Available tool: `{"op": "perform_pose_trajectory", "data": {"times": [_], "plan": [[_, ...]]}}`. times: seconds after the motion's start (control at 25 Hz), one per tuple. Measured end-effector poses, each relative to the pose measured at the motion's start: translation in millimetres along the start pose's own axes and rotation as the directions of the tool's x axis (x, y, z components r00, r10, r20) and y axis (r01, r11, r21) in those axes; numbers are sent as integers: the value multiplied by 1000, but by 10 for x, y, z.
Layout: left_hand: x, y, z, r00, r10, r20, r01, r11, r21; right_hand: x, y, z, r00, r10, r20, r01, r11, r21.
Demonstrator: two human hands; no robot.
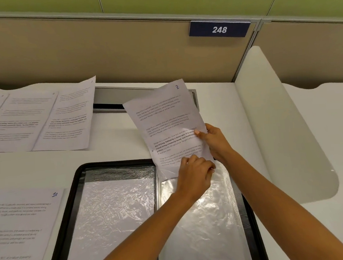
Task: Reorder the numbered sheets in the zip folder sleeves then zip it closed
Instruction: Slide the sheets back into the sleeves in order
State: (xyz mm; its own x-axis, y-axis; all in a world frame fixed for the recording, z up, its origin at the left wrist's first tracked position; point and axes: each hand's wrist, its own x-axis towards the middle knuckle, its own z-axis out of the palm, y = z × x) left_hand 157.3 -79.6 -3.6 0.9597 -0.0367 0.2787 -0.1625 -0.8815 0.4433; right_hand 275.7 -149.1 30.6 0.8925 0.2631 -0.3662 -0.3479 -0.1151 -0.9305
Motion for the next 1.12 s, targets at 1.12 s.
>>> {"op": "perform_pose_trajectory", "data": {"times": [1.12], "plan": [[-56, 46, -36, 985, -75, -155, 60, 994, -94, -169, -250, -161, 992, 117, -35, -111, 746, -656]]}}
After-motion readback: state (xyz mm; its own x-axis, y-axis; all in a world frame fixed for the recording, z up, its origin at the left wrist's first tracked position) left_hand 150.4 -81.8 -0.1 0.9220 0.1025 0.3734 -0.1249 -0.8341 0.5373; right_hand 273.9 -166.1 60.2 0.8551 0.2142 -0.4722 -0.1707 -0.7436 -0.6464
